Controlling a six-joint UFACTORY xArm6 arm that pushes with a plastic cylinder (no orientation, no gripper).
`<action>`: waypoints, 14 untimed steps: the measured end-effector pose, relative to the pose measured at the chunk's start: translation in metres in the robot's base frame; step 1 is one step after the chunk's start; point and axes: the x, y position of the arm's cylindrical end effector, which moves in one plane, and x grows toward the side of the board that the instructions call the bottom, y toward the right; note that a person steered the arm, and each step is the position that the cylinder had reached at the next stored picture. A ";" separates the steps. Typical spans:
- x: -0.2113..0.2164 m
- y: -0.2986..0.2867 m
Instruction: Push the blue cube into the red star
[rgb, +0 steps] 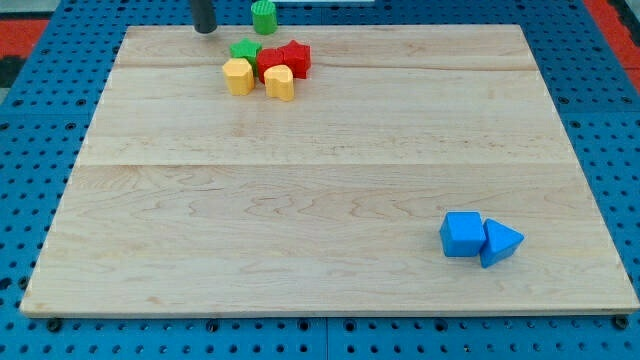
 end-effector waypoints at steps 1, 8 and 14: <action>0.053 -0.046; 0.360 0.315; 0.169 0.228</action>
